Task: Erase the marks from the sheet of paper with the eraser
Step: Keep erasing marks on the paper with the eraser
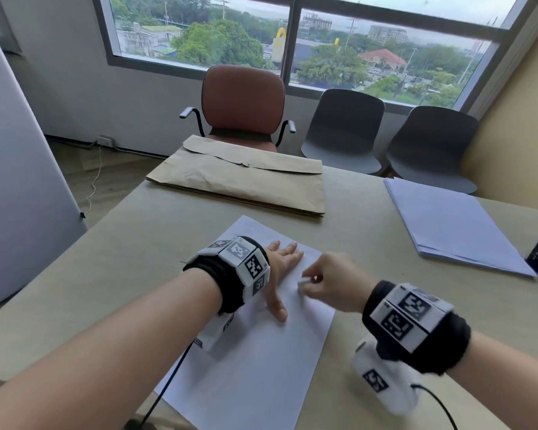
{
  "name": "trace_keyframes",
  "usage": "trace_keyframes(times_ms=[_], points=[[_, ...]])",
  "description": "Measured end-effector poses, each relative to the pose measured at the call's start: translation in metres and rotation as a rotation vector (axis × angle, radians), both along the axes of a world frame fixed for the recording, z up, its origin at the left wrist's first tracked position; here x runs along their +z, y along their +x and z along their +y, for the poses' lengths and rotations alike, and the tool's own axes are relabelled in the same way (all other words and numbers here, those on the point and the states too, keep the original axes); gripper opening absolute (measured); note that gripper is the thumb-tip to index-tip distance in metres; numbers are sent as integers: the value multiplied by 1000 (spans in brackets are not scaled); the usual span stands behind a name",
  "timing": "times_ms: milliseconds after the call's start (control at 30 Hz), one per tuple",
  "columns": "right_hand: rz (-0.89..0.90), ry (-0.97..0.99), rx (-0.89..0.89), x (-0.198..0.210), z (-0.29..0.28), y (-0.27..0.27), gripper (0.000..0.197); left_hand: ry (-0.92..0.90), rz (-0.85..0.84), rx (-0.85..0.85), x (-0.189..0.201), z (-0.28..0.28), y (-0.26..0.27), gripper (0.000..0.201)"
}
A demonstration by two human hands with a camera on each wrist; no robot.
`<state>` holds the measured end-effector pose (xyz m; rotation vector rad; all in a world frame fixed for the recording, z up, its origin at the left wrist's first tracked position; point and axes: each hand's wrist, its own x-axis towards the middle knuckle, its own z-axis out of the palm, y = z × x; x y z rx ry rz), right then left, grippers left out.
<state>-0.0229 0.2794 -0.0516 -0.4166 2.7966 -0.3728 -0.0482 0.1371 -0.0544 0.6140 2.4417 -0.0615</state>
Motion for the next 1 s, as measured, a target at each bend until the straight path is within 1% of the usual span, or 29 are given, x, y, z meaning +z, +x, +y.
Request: trace_keyframes(times_ms=[33,100,200,267,333,400,467,533,600,667,700,733,767,833,867,933,1000], points=[[-41,-18,26,-1,1,3,34,-1,-4,-1,0,-1,-1,123],[-63,-60,-3,1,6,-5,30,0,-9,-3,0,-1,-1,123],[21,-67,-93,3,9,-19,32,2,-9,6,1,-1,0,122],[23,-43,-47,0,3,-10,41,-5,-4,9,1,-1,0,123],[-34,-43,39,-1,-4,3,47,-15,-3,4,0,-1,-1,124],[-68,-66,29,-1,-1,2,40,-15,-8,4,1,-1,-1,124],[-12,-75,-65,1,5,-14,31,-11,-10,11,2,-1,0,123],[55,-65,-120,2,7,-22,28,-8,-8,18,3,-1,1,122],[48,-51,-68,-1,3,-14,27,-15,-7,15,2,-1,0,122],[-33,-26,17,-1,-2,2,37,-20,-9,7,0,-1,-1,124],[-70,-23,33,-1,-1,4,39,-21,-9,6,-1,-2,-2,125],[-82,-18,20,0,3,0,36,-21,-9,6,-1,-2,-3,125],[-66,-29,-17,1,6,-8,32,-20,-10,8,-1,-2,-2,124],[7,-60,-80,3,9,-19,28,-10,-8,16,-1,-2,-2,124],[42,-58,-78,2,9,-18,28,-9,-8,17,-1,-2,-1,124],[72,-9,-4,-2,4,-3,31,-12,-7,15,-1,-2,-2,124],[31,34,77,-3,2,12,36,-20,-11,10,-2,-3,-3,125]])
